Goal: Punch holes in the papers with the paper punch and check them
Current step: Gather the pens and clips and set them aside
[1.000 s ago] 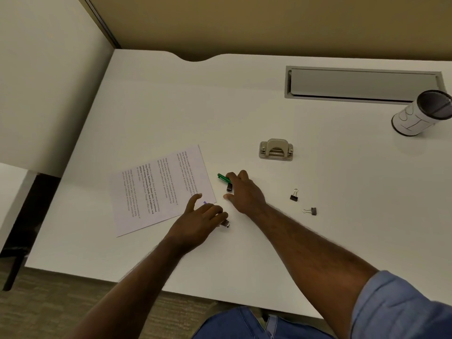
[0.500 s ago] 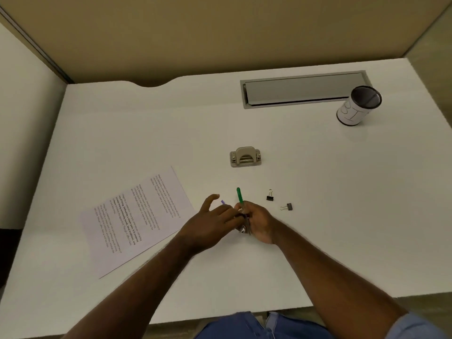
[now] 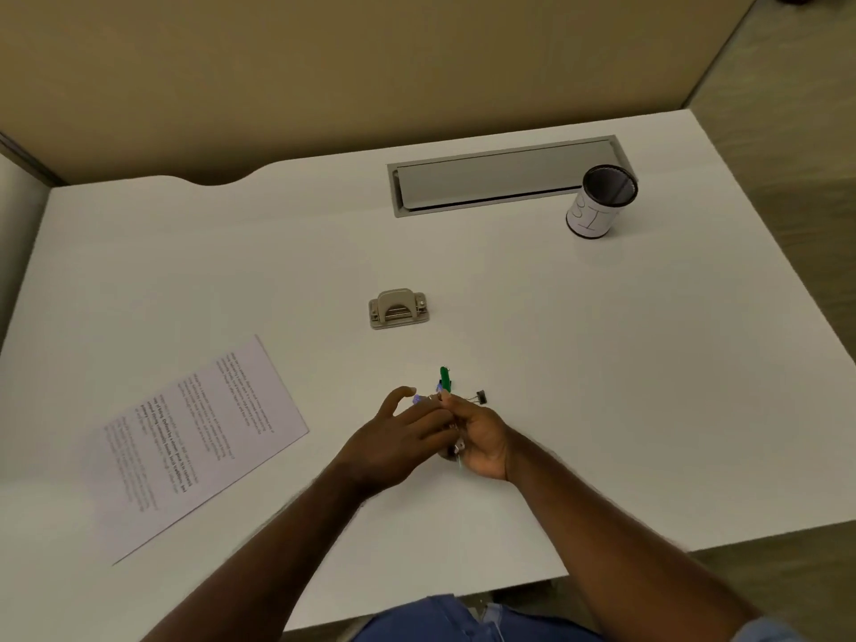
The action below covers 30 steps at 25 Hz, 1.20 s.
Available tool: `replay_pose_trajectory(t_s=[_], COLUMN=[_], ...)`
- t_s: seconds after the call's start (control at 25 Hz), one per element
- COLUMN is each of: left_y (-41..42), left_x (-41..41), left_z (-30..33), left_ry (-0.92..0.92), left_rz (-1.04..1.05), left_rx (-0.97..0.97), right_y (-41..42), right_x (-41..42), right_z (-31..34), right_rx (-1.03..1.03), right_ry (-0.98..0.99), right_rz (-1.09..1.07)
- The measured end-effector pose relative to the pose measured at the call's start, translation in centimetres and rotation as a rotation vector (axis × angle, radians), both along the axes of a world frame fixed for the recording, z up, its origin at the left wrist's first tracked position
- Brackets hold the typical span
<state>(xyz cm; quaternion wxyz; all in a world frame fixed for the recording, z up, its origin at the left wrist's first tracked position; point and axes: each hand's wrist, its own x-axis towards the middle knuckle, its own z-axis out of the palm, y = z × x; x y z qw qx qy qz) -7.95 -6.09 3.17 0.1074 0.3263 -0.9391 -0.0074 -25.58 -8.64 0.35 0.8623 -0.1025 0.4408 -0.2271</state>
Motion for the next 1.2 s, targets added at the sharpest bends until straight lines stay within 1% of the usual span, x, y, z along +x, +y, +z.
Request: replay_pose_trajectory(t_s=[0.08,0.12,0.16,0.24,0.28,0.32,0.36,0.44,0.56,0.68,0.8,0.96,1.04,1.2], left_y=[1.3,1.9,2.4,3.2,3.3,3.3,3.2,2.5,0.3,-1.8,-3.6,-5.1,-5.6,-5.6], left_x=[-0.5,-0.9,-1.4,-2.2,-2.5,-2.6,-2.8,-3.4,-5.0,-6.9,-8.6,-9.5,-9.3,-9.6], left_z=[-0.8,-1.0,-1.1,-1.4,-1.7,-2.1,-2.4,-3.0,-3.8,-4.2,-4.3,-4.4,-4.2,-3.8], left_ry=[0.062,0.132,0.240,0.557,0.709,0.775,0.758,0.651,0.507,0.471,0.488,0.334,0.329,0.464], left_rz=[0.152,0.294,0.477,0.874,1.012,1.078,1.089,1.055,1.001,0.963,0.999,1.005,0.988,0.991], left_rx=[0.049,0.099,0.188,0.434,0.517,0.547,0.553,0.587,0.658,0.711,0.703,0.602,0.609,0.673], right_y=[-0.3,-0.4,-0.6,-0.7,-0.8,-0.8,-0.8,-1.0,-0.9,-0.3,0.3,0.6,0.5,0.1], right_x=[-0.3,-0.3,-0.3,-0.1,-0.1,-0.2,-0.6,-2.1,-5.6,-9.2,-12.1,-14.4,-15.0,-15.6], right_z=[0.2,0.4,0.6,1.2,1.5,1.7,1.9,2.1,1.9,1.4,1.2,1.1,1.0,0.8], right_rx=[-0.062,-0.123,-0.196,-0.318,-0.339,-0.335,-0.326,-0.319,-0.344,-0.347,-0.340,-0.321,-0.315,-0.322], right_ry=[0.079,0.154,0.241,0.372,0.385,0.370,0.348,0.339,0.407,0.492,0.561,0.582,0.571,0.551], right_rz=[0.040,0.080,0.134,0.214,0.212,0.179,0.134,0.058,0.010,-0.010,0.008,0.006,-0.001,0.001])
